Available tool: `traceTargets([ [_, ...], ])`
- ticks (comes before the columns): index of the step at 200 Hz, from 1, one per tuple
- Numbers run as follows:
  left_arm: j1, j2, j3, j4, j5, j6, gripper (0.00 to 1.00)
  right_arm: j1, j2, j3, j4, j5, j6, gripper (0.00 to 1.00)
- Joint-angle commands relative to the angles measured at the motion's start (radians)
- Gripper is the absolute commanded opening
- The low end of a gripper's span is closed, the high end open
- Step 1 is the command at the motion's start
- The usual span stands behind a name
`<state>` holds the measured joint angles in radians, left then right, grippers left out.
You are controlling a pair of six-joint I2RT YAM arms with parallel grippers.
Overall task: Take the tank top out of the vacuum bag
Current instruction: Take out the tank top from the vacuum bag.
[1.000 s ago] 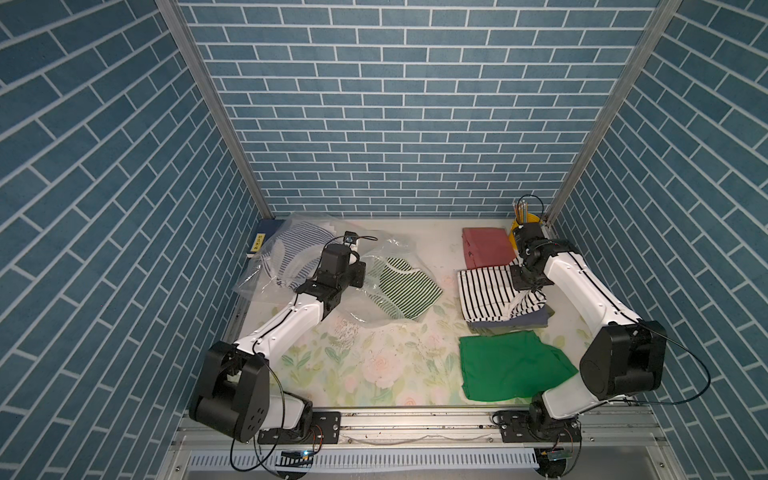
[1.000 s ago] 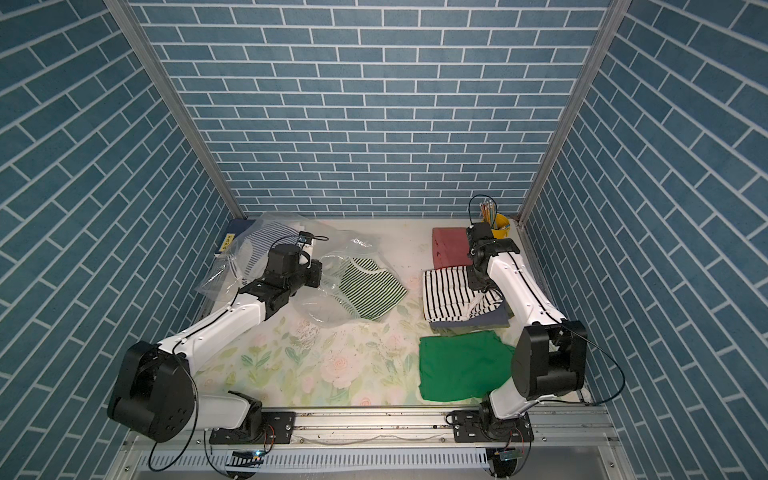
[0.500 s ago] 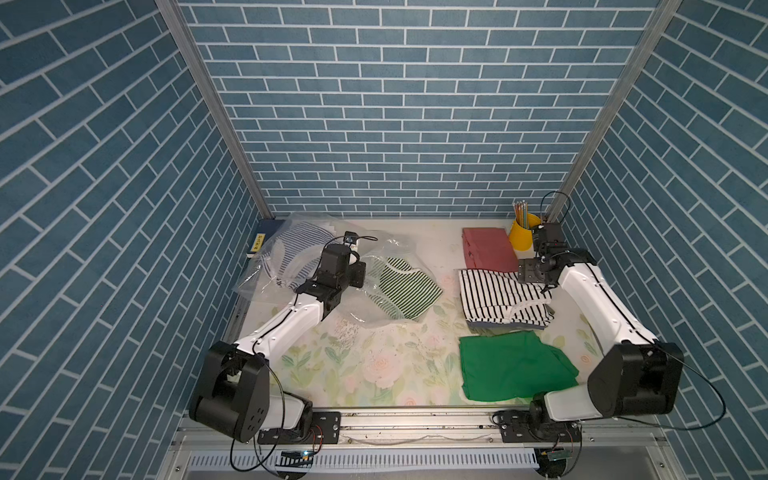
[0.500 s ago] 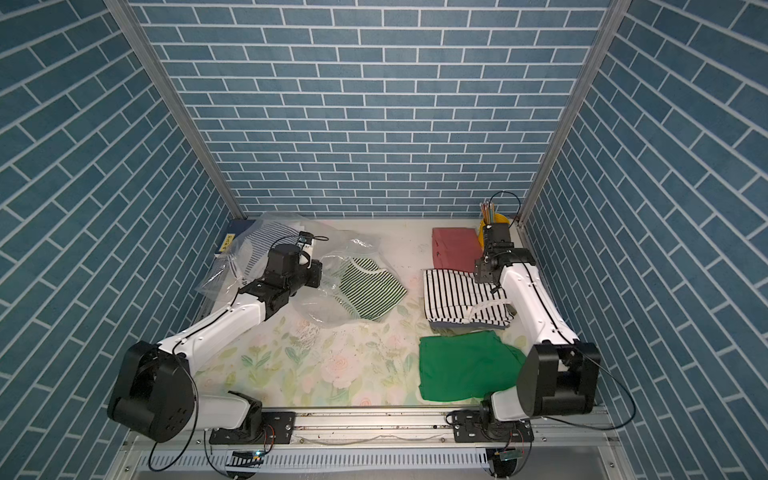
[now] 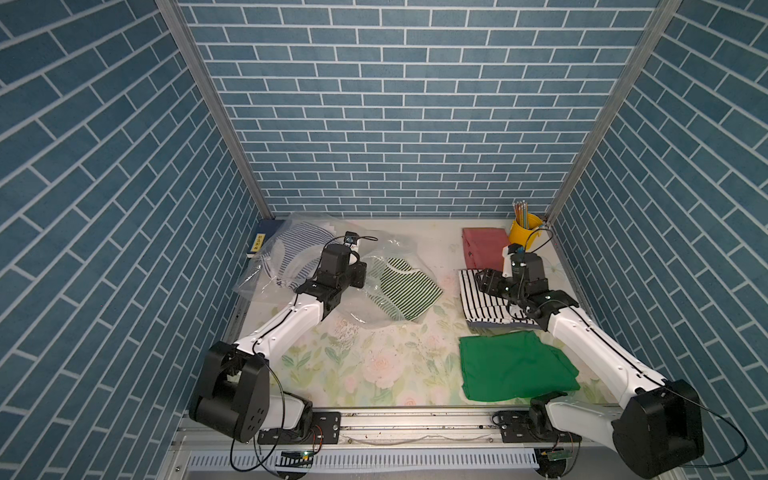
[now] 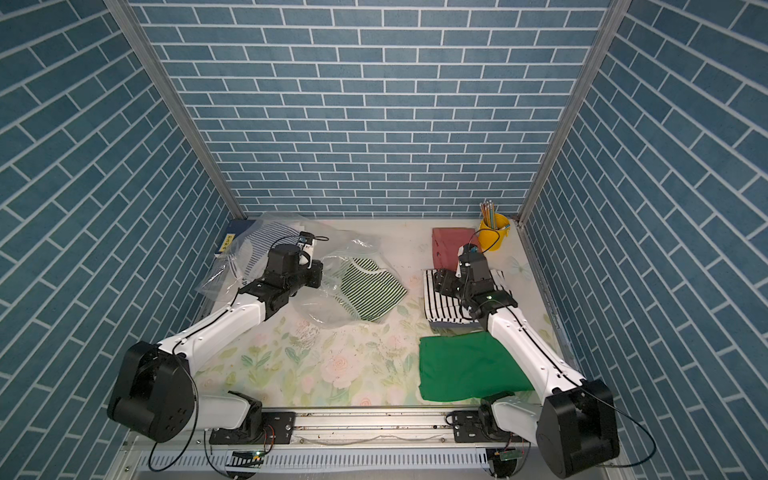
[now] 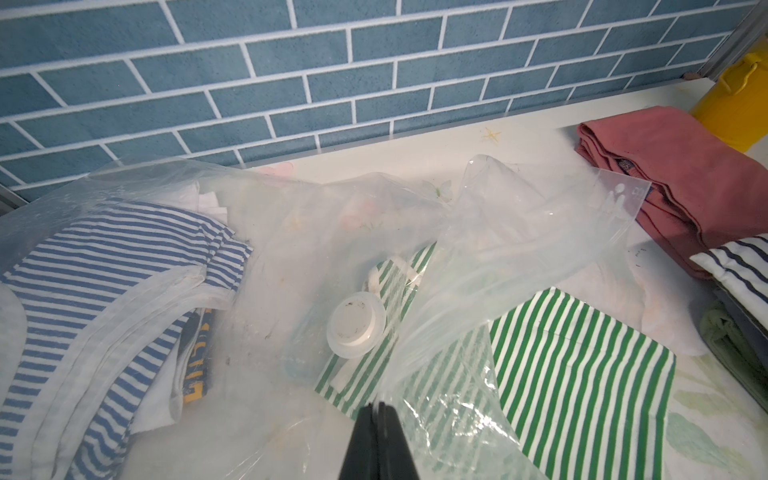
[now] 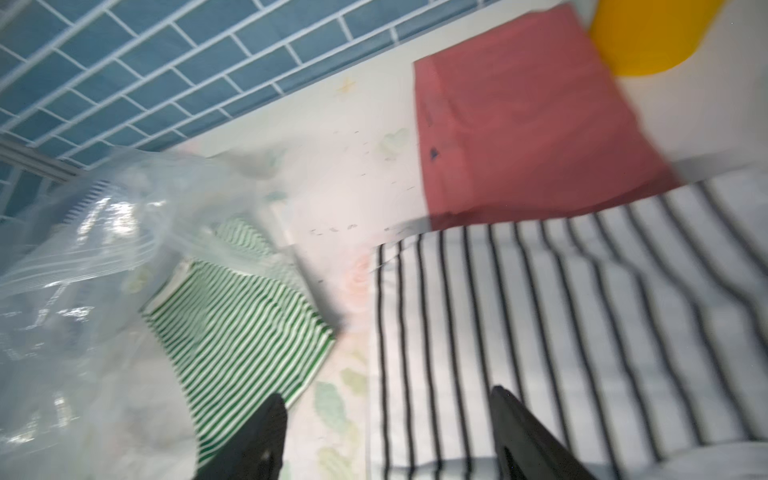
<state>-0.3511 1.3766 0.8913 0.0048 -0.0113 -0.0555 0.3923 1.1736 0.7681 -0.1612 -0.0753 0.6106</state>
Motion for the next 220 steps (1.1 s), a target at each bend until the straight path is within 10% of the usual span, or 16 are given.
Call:
traceTargets([
  [1,0.009,0.0,0.008,0.006,0.012,-0.009,0.0,0.074,-0.003,-0.096,0.334,-0.098,0.246,0.71],
  [79,0.009,-0.001,0.006,0.009,0.036,-0.023,0.01,0.373,0.367,-0.073,0.623,-0.045,0.456,0.62],
  [220,0.01,-0.001,0.006,0.009,0.035,-0.023,0.01,0.39,0.604,-0.091,0.747,-0.087,0.565,0.53],
])
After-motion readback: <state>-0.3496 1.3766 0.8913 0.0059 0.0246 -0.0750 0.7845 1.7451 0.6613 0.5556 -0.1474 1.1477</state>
